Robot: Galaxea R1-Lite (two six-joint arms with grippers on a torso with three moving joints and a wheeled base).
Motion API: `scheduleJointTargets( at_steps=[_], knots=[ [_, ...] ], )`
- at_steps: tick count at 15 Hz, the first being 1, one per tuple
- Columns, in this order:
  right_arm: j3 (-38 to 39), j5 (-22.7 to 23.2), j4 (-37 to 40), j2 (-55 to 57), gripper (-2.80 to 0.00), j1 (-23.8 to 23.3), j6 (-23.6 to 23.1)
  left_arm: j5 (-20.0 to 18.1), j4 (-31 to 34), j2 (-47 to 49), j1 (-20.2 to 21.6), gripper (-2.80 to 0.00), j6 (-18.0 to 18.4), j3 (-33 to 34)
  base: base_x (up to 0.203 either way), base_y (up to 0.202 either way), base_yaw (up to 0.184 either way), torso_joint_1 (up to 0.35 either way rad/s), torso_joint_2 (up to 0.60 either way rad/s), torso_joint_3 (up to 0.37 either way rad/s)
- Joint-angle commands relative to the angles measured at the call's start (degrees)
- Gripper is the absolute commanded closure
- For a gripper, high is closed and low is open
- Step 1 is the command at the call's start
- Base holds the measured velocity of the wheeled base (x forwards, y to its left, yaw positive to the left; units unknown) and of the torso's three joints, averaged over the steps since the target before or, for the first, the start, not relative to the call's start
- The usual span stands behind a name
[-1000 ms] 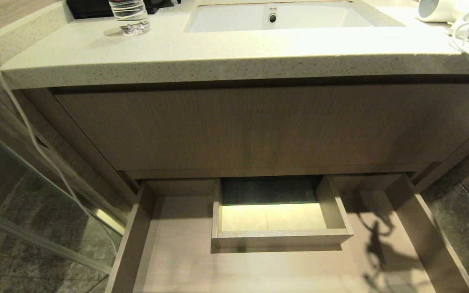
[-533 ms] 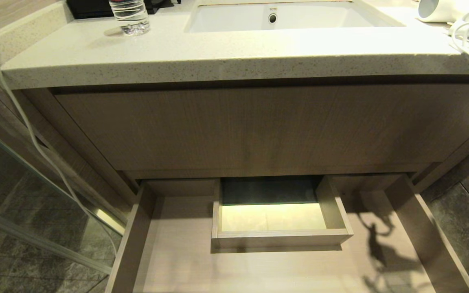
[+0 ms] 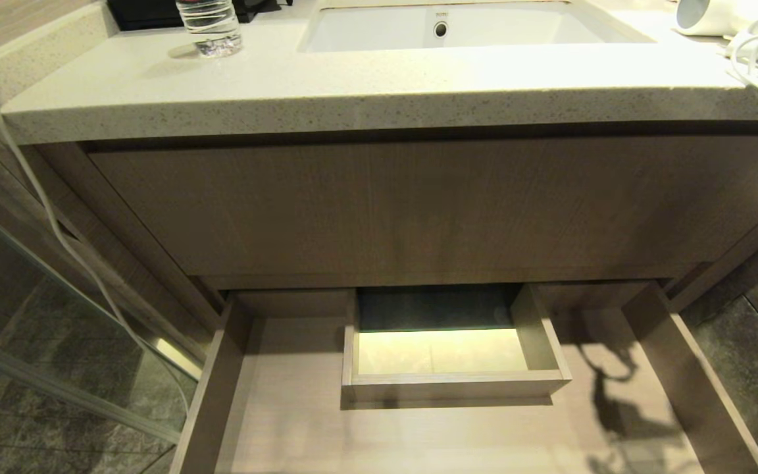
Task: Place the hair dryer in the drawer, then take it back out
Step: Pick up the hairdryer
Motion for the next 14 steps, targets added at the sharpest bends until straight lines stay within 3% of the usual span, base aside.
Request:
scheduleJointTargets(
  at_steps=[1, 4, 8, 11, 14],
  knots=[
    [1.37, 2.76, 1.43, -3.18, -2.8, -0.04, -0.3, 0.04, -0.02, 0.0, 0.0, 0.0, 0.01, 0.0, 0.0, 0.0, 0.0, 0.0, 0.0, 0.0],
    [6.2, 4.75, 6.3, -9.13, -2.8, -0.03, -3.24, 0.04, -0.02, 0.0, 0.0, 0.0, 0.01, 0.0, 0.0, 0.0, 0.0, 0.0, 0.0, 0.0],
    [20.68, 9.93, 10.51, -23.4, -2.8, 0.17, -8.02, 0.04, -0.02, 0.0, 0.0, 0.0, 0.01, 0.0, 0.0, 0.0, 0.0, 0.0, 0.0, 0.0],
    [33.76, 10.89, 12.94, -37.88, -2.8, 0.67, -12.12, 0.04, -0.02, 0.0, 0.0, 0.0, 0.01, 0.0, 0.0, 0.0, 0.0, 0.0, 0.0, 0.0],
    [53.42, 10.21, 13.38, -51.01, -2.8, 1.1, -13.17, 0.04, 0.04, 0.0, 0.0, 0.0, 0.01, 0.0, 0.0, 0.0, 0.0, 0.0, 0.0, 0.0]
  ],
)
